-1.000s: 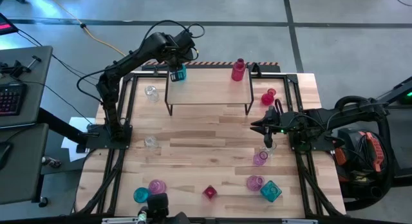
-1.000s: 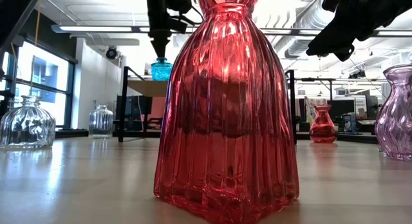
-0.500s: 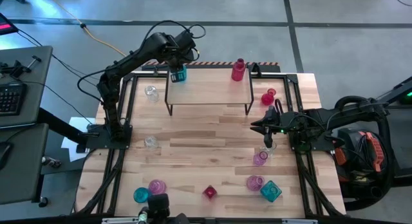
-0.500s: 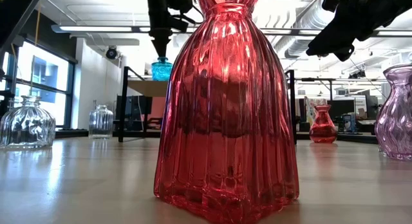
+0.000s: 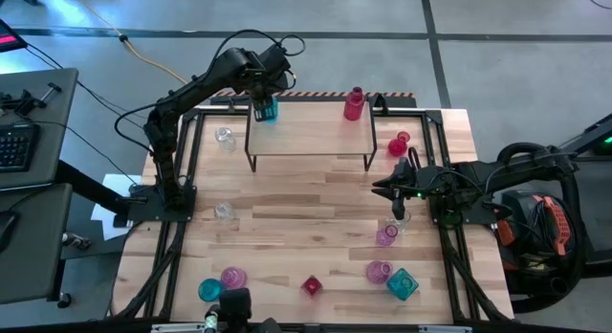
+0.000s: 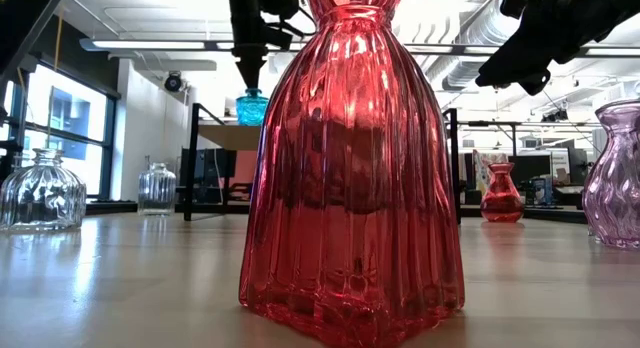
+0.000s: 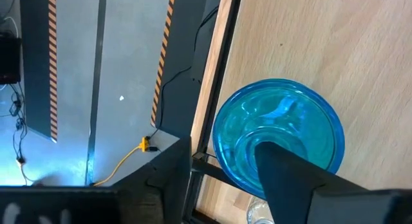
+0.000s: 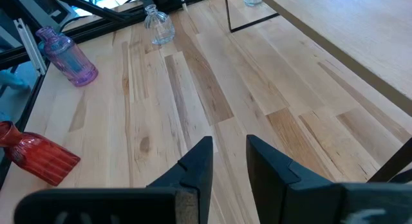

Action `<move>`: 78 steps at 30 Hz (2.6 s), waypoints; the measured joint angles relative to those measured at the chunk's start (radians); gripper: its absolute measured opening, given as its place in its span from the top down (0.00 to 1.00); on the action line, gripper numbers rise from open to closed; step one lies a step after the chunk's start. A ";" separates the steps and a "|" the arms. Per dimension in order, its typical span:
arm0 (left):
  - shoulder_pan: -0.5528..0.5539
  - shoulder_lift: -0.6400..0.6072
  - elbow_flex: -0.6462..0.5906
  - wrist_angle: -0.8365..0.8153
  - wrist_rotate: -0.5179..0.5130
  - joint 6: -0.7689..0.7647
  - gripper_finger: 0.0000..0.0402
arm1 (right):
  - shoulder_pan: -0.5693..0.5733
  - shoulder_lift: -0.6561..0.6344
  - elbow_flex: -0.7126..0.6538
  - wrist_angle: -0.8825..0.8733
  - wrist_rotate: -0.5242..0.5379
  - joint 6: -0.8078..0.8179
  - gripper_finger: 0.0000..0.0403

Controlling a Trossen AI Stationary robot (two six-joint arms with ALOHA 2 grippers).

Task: Sort vases onto shelf
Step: Put the top left blue vase on the shelf, then put the top left transparent vase on the shelf

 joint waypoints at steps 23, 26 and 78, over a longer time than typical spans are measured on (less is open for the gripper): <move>0.000 0.000 0.027 -0.020 0.016 -0.001 0.60 | 0.000 0.000 0.000 0.000 0.000 0.000 0.82; 0.000 0.000 0.027 -0.020 0.012 -0.001 0.60 | 0.000 0.000 0.000 0.000 0.000 0.000 0.82; -0.272 -0.260 0.130 -0.173 0.134 -0.416 0.60 | 0.000 0.000 0.000 0.000 0.000 0.000 0.82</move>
